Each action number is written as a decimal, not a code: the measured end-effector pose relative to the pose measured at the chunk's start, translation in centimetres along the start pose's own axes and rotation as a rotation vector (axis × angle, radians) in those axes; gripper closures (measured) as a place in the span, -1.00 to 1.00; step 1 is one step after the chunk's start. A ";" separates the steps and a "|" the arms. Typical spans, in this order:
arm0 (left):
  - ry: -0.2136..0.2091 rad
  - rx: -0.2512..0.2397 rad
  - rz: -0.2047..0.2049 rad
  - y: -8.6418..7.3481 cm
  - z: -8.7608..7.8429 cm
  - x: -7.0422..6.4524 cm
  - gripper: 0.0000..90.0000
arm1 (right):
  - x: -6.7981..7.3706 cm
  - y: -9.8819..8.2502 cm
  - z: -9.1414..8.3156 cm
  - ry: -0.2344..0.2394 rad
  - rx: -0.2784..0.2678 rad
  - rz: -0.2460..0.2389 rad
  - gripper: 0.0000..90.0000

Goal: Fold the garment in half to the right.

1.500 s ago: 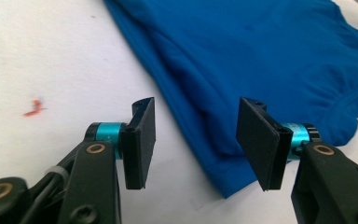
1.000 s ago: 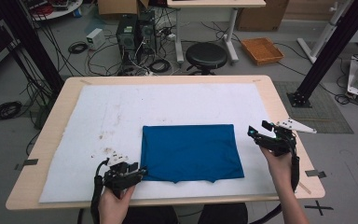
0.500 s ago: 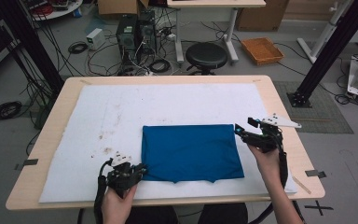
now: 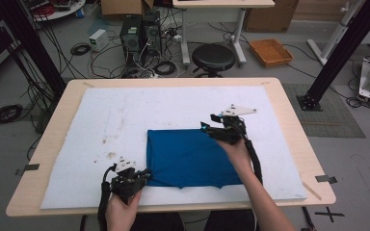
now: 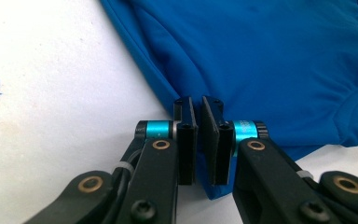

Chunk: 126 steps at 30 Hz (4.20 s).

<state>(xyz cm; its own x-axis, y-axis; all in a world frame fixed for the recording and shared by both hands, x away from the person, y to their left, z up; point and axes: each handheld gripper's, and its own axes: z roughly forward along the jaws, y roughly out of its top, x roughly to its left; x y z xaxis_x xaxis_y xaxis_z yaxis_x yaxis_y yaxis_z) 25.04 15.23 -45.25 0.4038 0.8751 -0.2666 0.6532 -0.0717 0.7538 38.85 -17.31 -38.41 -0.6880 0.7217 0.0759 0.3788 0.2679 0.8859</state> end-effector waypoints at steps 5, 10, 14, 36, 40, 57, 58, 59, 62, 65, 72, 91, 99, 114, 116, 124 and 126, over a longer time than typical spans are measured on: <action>-0.001 -0.002 0.003 0.0 0.0 0.0 0.87 | 2.0 1.3 4.2 0.053 0.041 0.006 0.09; 0.003 0.002 0.008 0.0 0.0 0.0 0.87 | 3.7 2.1 7.9 0.096 0.077 0.025 0.29; 0.001 -0.002 0.008 0.0 0.0 0.0 0.87 | 5.3 2.4 11.4 0.128 0.135 0.047 0.38; 0.004 -0.007 0.016 -0.1 0.0 0.0 0.86 | 10.3 2.3 19.2 0.056 0.308 -0.093 0.91; 0.003 -0.006 0.015 -0.1 0.0 0.0 0.87 | 10.2 2.5 19.0 0.064 0.294 -0.091 0.95; -0.033 -0.074 0.084 1.3 -1.5 -2.0 0.92 | 7.4 5.0 14.1 0.149 0.130 0.042 0.95; -0.045 -0.081 0.096 1.6 -1.5 -2.5 0.92 | 6.9 5.1 13.5 0.156 0.122 0.045 0.95; -0.057 -0.083 0.105 1.9 -1.5 -3.1 0.92 | 6.4 5.3 12.8 0.166 0.117 0.057 0.95; -0.104 -0.097 0.131 2.9 -1.2 -5.0 0.93 | 4.7 5.5 10.7 0.178 0.106 0.077 0.95; -0.156 -0.101 0.160 4.0 -0.2 -7.3 0.93 | 2.9 5.6 8.8 0.178 0.101 0.087 0.95; -0.228 -0.077 0.207 5.3 3.0 -11.5 0.93 | -1.5 4.6 4.1 0.135 0.089 0.097 0.95; -0.360 0.000 0.236 6.3 11.1 -20.0 0.93 | -8.8 0.4 -2.0 0.008 0.154 0.092 0.95; -0.372 0.019 0.241 6.2 13.1 -21.7 0.93 | -10.8 -1.2 -3.1 -0.053 0.187 0.097 0.94; -0.408 -0.132 0.298 7.9 9.8 -18.8 0.11 | -10.0 -2.3 -6.5 -0.165 0.128 0.129 0.35; -0.371 -0.156 0.319 8.4 8.8 -17.4 0.06 | -9.3 -3.1 -7.5 -0.171 0.097 0.136 0.28; -0.182 -0.227 0.337 9.4 5.1 -9.8 -0.03 | -5.4 -7.1 -11.5 -0.182 0.053 0.178 0.11; -0.139 -0.236 0.330 9.4 4.2 -7.9 -0.04 | -4.3 -8.1 -12.4 -0.163 0.052 0.190 0.17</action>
<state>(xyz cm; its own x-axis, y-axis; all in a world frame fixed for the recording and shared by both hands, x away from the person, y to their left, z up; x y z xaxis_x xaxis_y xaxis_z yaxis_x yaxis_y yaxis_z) 30.66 5.63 -38.59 0.6596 0.7497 -0.0541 0.3164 -0.2117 0.9247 31.08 -30.52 -40.28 -0.4940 0.8546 0.1597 0.5257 0.1474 0.8378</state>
